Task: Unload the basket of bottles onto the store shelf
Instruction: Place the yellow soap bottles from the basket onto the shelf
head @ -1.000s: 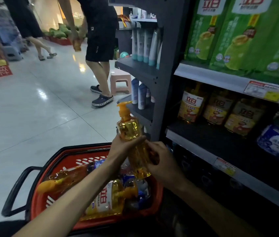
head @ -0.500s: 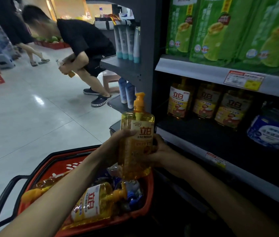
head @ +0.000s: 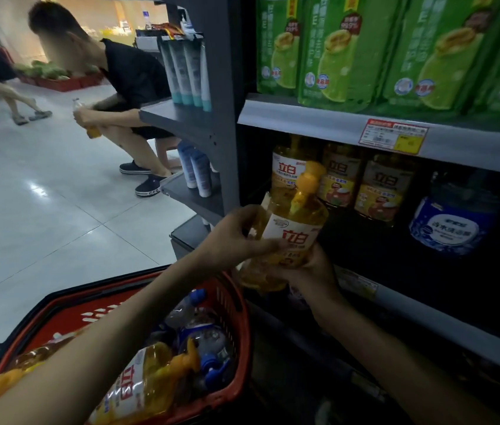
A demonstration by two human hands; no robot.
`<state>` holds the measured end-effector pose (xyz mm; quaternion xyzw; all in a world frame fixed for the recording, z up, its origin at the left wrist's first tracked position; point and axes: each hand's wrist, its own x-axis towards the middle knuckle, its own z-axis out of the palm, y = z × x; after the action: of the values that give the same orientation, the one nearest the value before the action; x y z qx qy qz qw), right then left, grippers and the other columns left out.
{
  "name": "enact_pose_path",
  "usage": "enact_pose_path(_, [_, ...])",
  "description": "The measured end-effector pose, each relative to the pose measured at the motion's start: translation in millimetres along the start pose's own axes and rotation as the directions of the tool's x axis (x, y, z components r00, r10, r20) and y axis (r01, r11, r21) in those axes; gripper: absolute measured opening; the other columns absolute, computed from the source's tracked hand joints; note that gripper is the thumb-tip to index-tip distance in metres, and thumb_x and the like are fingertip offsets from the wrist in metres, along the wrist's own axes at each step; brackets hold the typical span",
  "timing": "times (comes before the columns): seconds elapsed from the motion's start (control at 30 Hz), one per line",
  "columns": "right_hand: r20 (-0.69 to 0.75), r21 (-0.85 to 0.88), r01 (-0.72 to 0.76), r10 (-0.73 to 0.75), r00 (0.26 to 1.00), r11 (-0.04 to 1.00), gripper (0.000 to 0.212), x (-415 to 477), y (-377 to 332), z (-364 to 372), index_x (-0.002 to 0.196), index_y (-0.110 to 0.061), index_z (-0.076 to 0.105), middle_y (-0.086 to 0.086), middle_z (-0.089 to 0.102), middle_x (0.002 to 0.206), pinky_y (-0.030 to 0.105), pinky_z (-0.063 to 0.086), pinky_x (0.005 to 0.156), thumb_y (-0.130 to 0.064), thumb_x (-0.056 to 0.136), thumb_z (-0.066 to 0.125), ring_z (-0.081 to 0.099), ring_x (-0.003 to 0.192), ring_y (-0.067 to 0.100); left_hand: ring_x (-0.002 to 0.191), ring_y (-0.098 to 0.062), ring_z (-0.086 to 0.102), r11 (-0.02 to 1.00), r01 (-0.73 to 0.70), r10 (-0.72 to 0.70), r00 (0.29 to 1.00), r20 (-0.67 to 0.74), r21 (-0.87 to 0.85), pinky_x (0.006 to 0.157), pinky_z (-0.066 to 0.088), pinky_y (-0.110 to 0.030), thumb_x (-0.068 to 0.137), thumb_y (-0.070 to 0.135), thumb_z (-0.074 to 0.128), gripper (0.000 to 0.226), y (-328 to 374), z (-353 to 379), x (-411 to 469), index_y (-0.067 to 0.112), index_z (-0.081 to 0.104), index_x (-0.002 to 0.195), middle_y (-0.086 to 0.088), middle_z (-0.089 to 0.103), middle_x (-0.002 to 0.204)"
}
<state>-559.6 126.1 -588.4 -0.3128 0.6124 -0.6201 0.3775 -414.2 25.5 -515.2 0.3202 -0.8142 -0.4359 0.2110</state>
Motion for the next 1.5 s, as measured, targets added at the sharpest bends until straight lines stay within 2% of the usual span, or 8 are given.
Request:
enact_pose_path(0.1, [-0.121, -0.021, 0.062, -0.065, 0.991, 0.998, 0.091, 12, -4, -8, 0.134, -0.018, 0.058, -0.002, 0.071, 0.121, 0.045, 0.058, 0.095, -0.005, 0.053, 0.099, 0.067, 0.112, 0.017, 0.107, -0.008, 0.066, 0.991, -0.057, 0.072, 0.99, -0.118, 0.123, 0.087, 0.062, -0.041, 0.064, 0.07, 0.08, 0.077, -11, 17, 16, 0.036, 0.058, 0.13, 0.007, 0.063, 0.122])
enact_pose_path(0.3, [-0.186, -0.062, 0.165, -0.173, 0.967, 0.984, 0.073, 39, -16, -23, 0.127, -0.018, 0.061, -0.012, 0.069, 0.109, 0.027, 0.061, 0.082, 0.002, 0.064, 0.092, 0.066, 0.098, -0.003, 0.104, -0.008, 0.068, 0.995, -0.064, 0.084, 0.943, -0.323, 0.072, 0.084, 0.062, -0.039, 0.057, 0.068, 0.089, 0.077, -13, 50, 49, 0.036, 0.062, 0.122, 0.01, 0.069, 0.115])
enact_pose_path(0.47, [-0.214, -0.167, 0.233, -0.266, 0.94, 0.958, 0.075, 63, -20, -40, 0.135, -0.01, 0.06, -0.008, 0.068, 0.111, 0.013, 0.058, 0.074, 0.004, 0.068, 0.09, 0.065, 0.099, 0.001, 0.094, -0.005, 0.075, 0.976, -0.127, 0.054, 0.928, -0.368, -0.175, 0.08, 0.064, -0.03, 0.07, 0.03, 0.096, 0.057, -7, 71, 64, 0.021, 0.069, 0.119, 0.009, 0.079, 0.106])
enact_pose_path(0.6, [-0.296, -0.324, 0.252, -0.351, 0.888, 0.912, 0.071, 78, -18, -50, 0.135, -0.011, 0.061, -0.005, 0.064, 0.122, 0.001, 0.046, 0.066, -0.004, 0.07, 0.09, 0.061, 0.103, 0.005, 0.097, -0.003, 0.074, 0.961, -0.135, 0.019, 0.902, -0.43, -0.241, 0.081, 0.065, -0.033, 0.069, 0.029, 0.097, 0.061, -7, 92, 89, 0.018, 0.069, 0.122, 0.009, 0.078, 0.11])
enact_pose_path(0.83, [-0.388, -0.532, 0.158, -0.405, 0.828, 0.832, 0.059, 107, -9, -63, 0.127, -0.017, 0.054, 0.007, 0.07, 0.12, 0.048, 0.059, 0.087, -0.018, 0.076, 0.085, 0.066, 0.113, 0.03, 0.1, 0.001, 0.072, 0.925, -0.1, -0.115, 0.848, -0.518, -0.368, 0.082, 0.065, -0.033, 0.061, 0.042, 0.097, 0.076, -8, 127, 125, 0.021, 0.061, 0.125, 0.011, 0.075, 0.114])
enact_pose_path(1.0, [-0.438, -0.533, 0.142, -0.416, 0.797, 0.834, 0.059, 122, -15, -65, 0.132, -0.011, 0.046, 0.012, 0.068, 0.125, 0.031, 0.048, 0.079, -0.02, 0.085, 0.08, 0.066, 0.114, 0.034, 0.101, 0.001, 0.072, 0.918, -0.123, -0.108, 0.838, -0.536, -0.378, 0.084, 0.064, -0.032, 0.066, 0.032, 0.097, 0.065, -3, 136, 148, 0.021, 0.069, 0.124, 0.01, 0.077, 0.113])
enact_pose_path(1.27, [-0.467, -0.599, 0.127, -0.473, 0.747, 0.791, 0.049, 142, -13, -65, 0.126, -0.004, 0.053, 0.017, 0.051, 0.136, 0.035, 0.045, 0.087, -0.013, 0.084, 0.077, 0.057, 0.119, 0.036, 0.099, -0.003, 0.073, 0.939, -0.136, -0.072, 0.822, -0.566, -0.317, 0.081, 0.065, -0.034, 0.067, 0.037, 0.093, 0.051, 0, 141, 166, 0.026, 0.075, 0.114, 0.012, 0.077, 0.107])
enact_pose_path(1.5, [-0.465, -0.57, 0.105, -0.425, 0.777, 0.815, 0.06, 146, -14, -67, 0.128, -0.004, 0.056, 0.014, 0.049, 0.138, 0.038, 0.049, 0.093, -0.019, 0.078, 0.086, 0.054, 0.125, 0.034, 0.102, 0.001, 0.07, 0.927, -0.119, -0.095, 0.844, -0.529, -0.357, 0.079, 0.056, -0.008, 0.078, 0.014, 0.089, 0.056, -3, 135, 161, 0.014, 0.066, 0.129, 0.003, 0.075, 0.118])
